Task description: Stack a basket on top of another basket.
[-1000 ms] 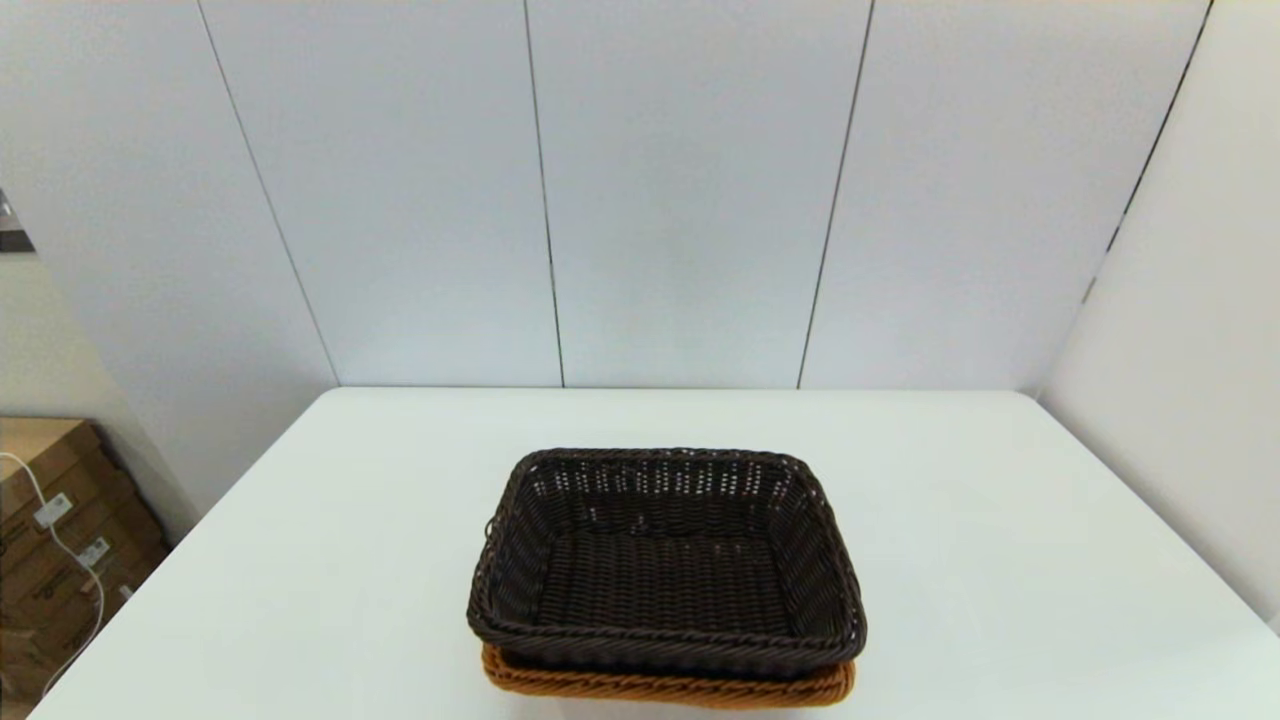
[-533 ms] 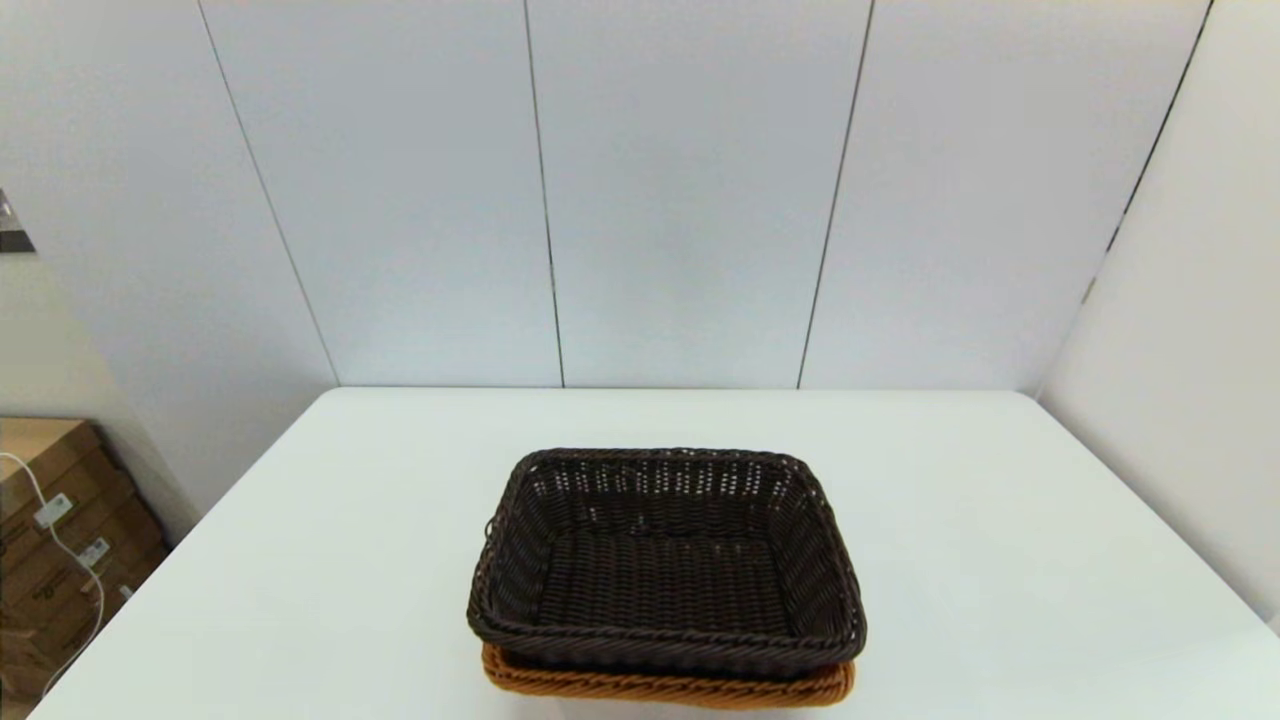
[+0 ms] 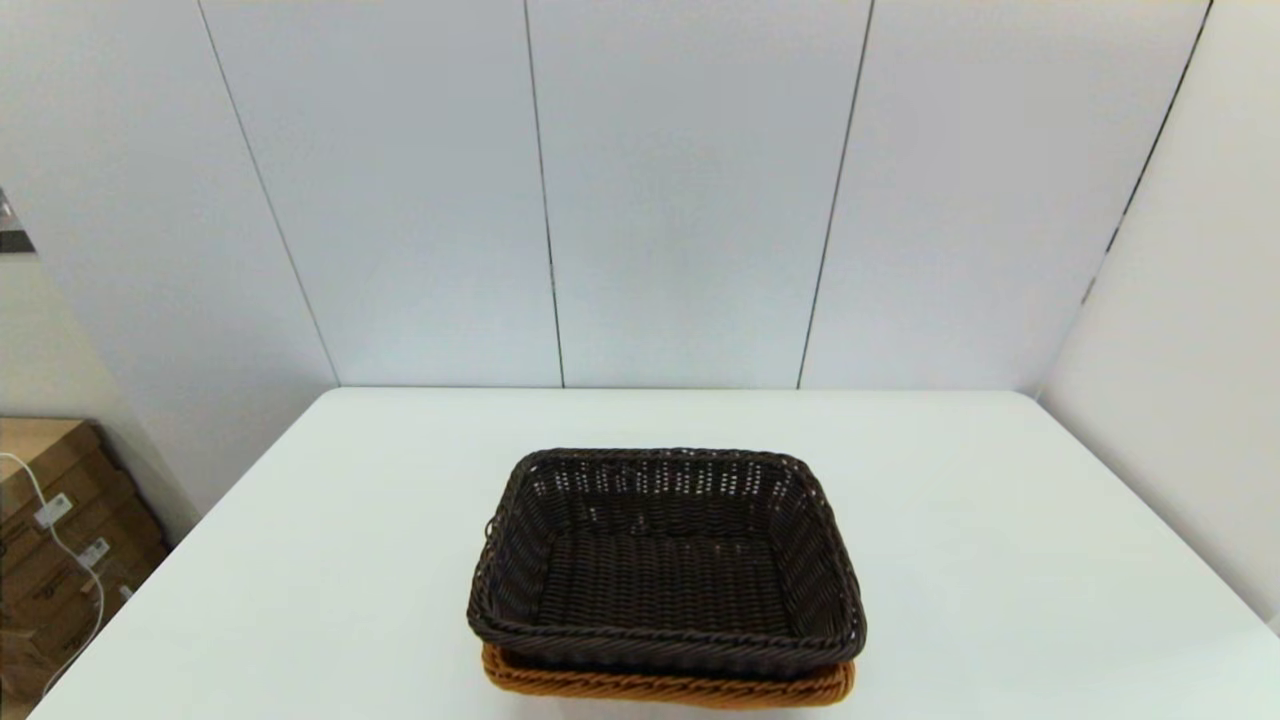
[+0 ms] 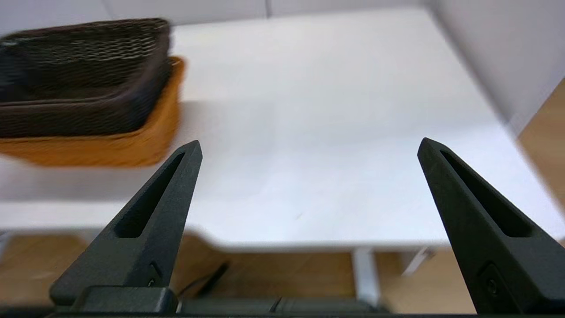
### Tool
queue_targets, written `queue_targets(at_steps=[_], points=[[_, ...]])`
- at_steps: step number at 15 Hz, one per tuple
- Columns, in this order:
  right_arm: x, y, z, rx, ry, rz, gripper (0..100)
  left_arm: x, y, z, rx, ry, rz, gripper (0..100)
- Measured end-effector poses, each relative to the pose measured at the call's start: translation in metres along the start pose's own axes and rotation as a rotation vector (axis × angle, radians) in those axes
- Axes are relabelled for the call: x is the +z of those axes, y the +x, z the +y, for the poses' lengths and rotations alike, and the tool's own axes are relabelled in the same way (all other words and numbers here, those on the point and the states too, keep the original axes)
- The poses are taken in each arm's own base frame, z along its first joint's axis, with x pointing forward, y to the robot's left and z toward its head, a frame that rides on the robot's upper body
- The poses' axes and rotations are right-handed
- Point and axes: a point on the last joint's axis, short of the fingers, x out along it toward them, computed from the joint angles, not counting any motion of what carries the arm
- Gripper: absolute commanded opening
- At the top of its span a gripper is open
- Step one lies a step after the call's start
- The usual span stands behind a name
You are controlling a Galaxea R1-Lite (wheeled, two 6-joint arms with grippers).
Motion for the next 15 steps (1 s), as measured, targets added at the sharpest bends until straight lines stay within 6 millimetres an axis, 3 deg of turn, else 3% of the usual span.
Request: queue_targets(at_steps=[4,6,15], points=[[-0.029,0.037,-0.003,-0.033,-0.094,-0.055,100,0.000,0.000,0.000,0.000,0.000,0.000,100],[-0.034,0.046,-0.003,-0.011,-0.131,-0.117,100,0.000,0.000,0.000,0.000,0.000,0.000,100],[-0.040,0.050,-0.003,0.002,-0.149,-0.114,100,0.000,0.000,0.000,0.000,0.000,0.000,100]])
